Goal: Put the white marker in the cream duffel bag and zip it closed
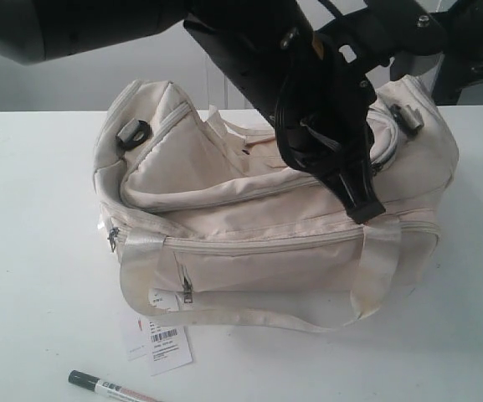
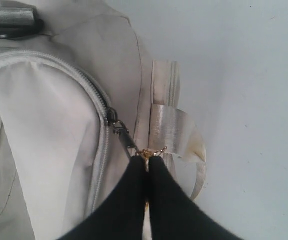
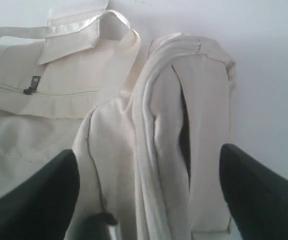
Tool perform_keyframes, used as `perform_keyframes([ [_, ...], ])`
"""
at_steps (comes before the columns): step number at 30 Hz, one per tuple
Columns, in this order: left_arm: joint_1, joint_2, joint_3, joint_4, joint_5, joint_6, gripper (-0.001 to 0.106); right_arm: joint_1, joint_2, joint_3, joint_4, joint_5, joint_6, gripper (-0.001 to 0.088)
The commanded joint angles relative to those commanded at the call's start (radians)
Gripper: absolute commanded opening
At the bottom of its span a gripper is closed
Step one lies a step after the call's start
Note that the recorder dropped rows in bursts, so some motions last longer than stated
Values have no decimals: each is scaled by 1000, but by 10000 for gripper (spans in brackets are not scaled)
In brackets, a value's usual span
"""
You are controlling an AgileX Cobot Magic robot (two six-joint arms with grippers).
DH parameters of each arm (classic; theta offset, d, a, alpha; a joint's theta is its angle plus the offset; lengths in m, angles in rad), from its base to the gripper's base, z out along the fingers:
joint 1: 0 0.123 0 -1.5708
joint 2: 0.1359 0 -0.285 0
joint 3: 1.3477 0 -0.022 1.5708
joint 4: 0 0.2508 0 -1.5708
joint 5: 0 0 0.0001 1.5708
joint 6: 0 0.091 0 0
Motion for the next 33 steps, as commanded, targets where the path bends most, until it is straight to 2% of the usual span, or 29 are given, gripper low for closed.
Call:
perform_keyframes([
  [14, 0, 0, 0, 0, -4, -4, 0, 0, -186, 200, 28, 64, 9, 729],
  [20, 0, -4, 0, 0, 14, -8, 0, 0, -247, 337, 33, 77, 9, 729],
  [22, 0, -4, 0, 0, 14, -8, 0, 0, -268, 381, 72, 75, 4, 710],
  [26, 0, -4, 0, 0, 12, -8, 0, 0, -275, 448, 167, -1, 2, 702],
  [30, 0, -4, 0, 0, 14, -11, 0, 0, -273, 483, 200, -90, 2, 702],
  [31, 0, -4, 0, 0, 12, -11, 0, 0, -273, 483, 201, -94, 2, 690],
  [33, 0, -4, 0, 0, 12, -11, 0, 0, -273, 483, 203, -99, 2, 549],
])
